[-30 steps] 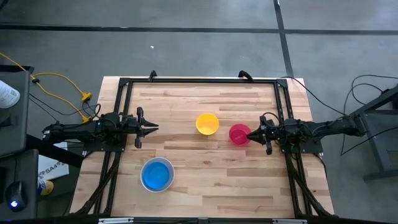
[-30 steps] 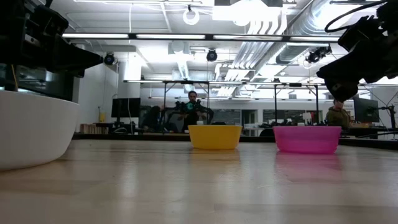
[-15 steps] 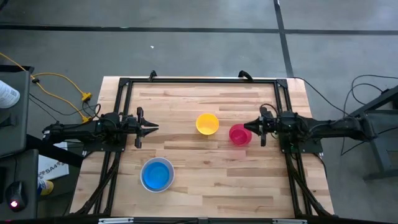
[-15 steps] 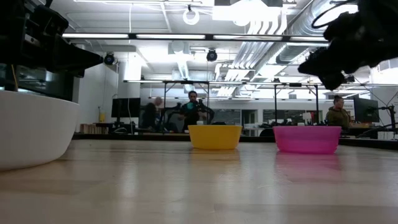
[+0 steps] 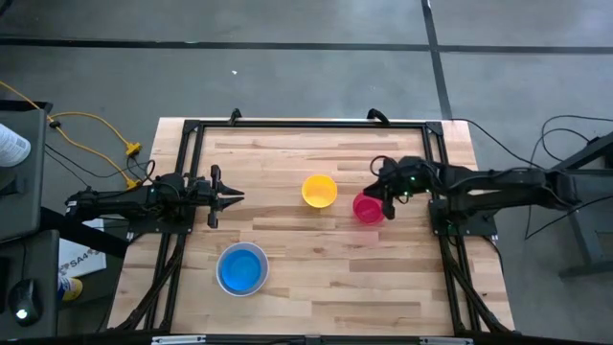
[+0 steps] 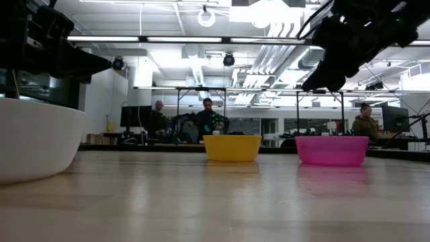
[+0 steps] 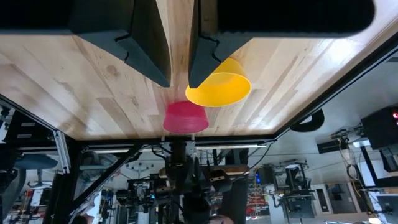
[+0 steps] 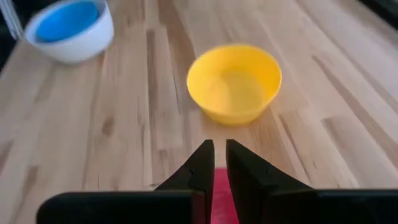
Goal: Nest bowls inside each other
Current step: Stack the red bowl on the blue bowl
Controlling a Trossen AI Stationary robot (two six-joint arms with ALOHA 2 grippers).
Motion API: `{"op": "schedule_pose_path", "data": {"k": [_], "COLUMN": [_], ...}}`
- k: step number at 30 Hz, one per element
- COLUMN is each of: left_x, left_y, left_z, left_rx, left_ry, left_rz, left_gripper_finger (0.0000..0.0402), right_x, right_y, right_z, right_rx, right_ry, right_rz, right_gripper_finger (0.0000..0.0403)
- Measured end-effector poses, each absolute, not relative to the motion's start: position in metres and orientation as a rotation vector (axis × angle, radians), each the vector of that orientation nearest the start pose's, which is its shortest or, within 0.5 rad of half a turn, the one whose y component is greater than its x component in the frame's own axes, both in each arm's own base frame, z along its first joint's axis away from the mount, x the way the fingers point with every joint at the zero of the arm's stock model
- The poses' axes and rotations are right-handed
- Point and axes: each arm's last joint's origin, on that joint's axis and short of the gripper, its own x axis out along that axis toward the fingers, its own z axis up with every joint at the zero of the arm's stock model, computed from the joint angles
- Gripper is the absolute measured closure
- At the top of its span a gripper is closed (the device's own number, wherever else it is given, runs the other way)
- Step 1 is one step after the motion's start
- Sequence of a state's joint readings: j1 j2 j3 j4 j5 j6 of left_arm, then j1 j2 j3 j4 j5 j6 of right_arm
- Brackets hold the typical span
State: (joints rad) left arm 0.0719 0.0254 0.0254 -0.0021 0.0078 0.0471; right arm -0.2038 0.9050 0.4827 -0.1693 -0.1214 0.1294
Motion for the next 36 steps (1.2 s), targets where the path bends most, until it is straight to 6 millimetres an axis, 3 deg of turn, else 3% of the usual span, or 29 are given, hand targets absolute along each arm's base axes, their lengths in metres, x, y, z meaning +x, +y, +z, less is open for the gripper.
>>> {"op": "schedule_pose_path", "data": {"k": [12,19,25,36], "left_x": [0.098,0.098,0.098,0.098], "left_y": [0.007,0.007,0.007,0.007], "left_z": [0.17,0.17,0.17,0.17], "left_rx": [0.047,0.047,0.047,0.047], "left_ry": [0.004,0.004,0.004,0.004], "left_rz": [0.064,0.064,0.064,0.064], "left_gripper_finger": [0.0343,0.0343,0.0343,0.0343], "right_x": [0.17,0.168,0.183,0.223], "right_y": [-0.037,-0.035,-0.039,-0.046], "right_z": [0.219,0.235,0.238,0.216], "right_rx": [0.184,0.26,0.32,0.323], "right_ry": [0.895,0.954,1.061,1.236], "right_rz": [-0.311,-0.287,-0.279,-0.247], "right_gripper_finger": [0.0367,0.0367,0.0367,0.0367]}}
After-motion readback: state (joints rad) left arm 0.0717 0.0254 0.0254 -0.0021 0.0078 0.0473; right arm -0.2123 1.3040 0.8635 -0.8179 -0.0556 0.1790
